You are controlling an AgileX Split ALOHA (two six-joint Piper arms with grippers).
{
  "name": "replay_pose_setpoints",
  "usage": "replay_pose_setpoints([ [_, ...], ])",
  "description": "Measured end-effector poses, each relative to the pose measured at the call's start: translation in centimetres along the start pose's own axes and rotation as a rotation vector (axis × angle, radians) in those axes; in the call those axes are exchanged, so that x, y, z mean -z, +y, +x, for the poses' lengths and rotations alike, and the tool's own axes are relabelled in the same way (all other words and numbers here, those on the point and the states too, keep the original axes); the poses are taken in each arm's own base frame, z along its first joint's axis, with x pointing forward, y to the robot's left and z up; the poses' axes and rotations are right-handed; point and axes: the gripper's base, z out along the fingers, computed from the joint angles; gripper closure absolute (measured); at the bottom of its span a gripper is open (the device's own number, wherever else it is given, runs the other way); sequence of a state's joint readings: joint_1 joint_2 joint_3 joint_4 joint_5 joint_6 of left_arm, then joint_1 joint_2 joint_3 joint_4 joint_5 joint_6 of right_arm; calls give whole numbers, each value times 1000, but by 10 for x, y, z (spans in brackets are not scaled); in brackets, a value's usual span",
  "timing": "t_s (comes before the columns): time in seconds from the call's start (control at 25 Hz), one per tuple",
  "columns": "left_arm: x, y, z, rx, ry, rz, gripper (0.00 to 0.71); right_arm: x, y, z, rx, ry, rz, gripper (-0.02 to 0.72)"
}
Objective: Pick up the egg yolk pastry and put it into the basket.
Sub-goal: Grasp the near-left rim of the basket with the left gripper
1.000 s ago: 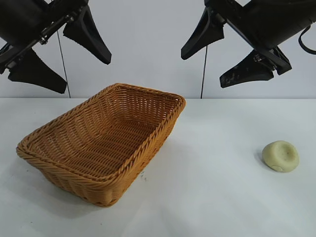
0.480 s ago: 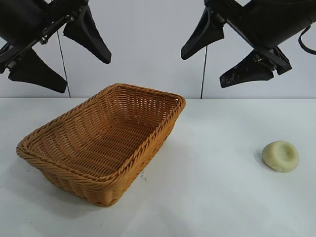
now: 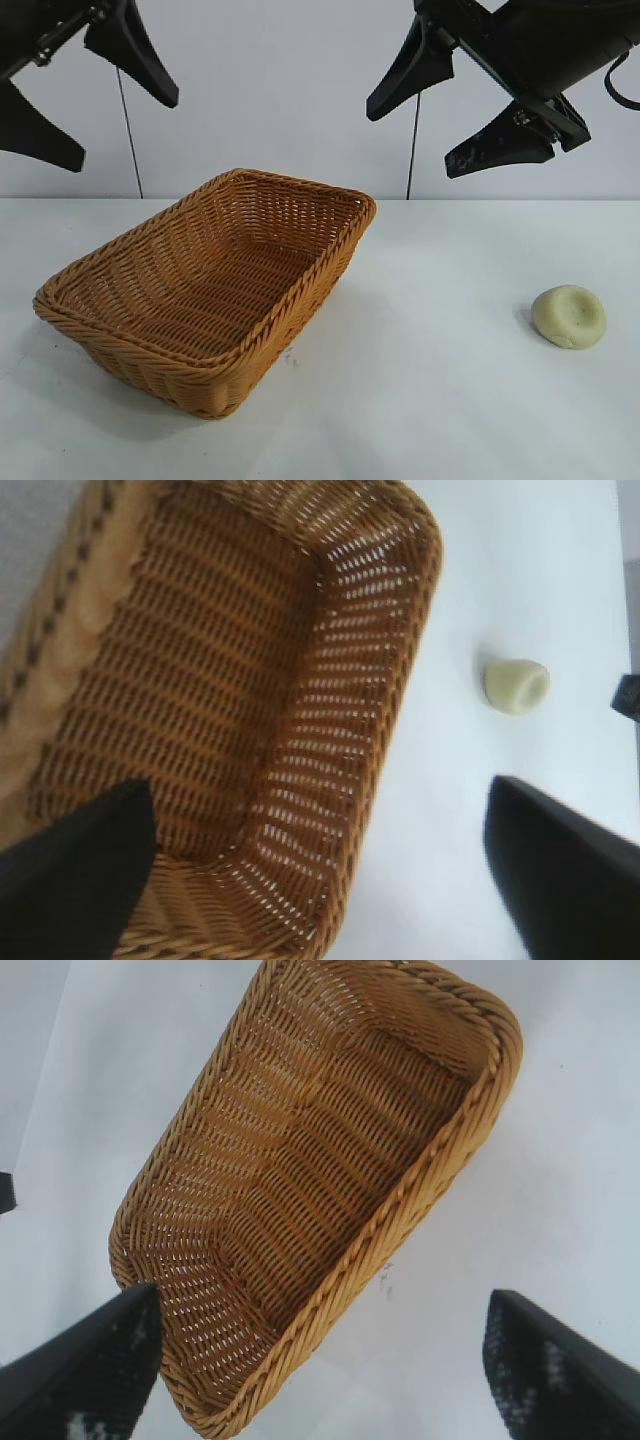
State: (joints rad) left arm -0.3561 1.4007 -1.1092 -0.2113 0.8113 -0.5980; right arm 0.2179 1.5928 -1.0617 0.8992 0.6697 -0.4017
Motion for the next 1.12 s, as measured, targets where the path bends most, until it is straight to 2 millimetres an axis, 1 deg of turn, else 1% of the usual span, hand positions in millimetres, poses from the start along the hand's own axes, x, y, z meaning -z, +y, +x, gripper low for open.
replay_pose_setpoints([
  [0.12, -1, -4, 7, 127, -41, -65, 67, 0, 0, 0, 0, 0, 0, 77],
  [0.24, -7, -4, 6, 294, -61, -93, 67, 0, 0, 0, 0, 0, 0, 77],
  [0.44, -29, 5, 11, 430, -30, -159, 67, 0, 0, 0, 0, 0, 0, 77],
  [0.6, -55, 13, 16, 498, 16, -226, 67, 0, 0, 0, 0, 0, 0, 77],
  [0.8, -91, 23, 21, 535, 56, -291, 67, 0, 0, 0, 0, 0, 0, 77],
  [0.88, -104, 26, 24, 560, 76, -299, 67, 0, 0, 0, 0, 0, 0, 77],
  [1.04, -138, 36, 31, 620, 109, -314, 67, 0, 0, 0, 0, 0, 0, 77],
  [1.12, -151, 39, 33, 633, 113, -319, 67, 0, 0, 0, 0, 0, 0, 77],
])
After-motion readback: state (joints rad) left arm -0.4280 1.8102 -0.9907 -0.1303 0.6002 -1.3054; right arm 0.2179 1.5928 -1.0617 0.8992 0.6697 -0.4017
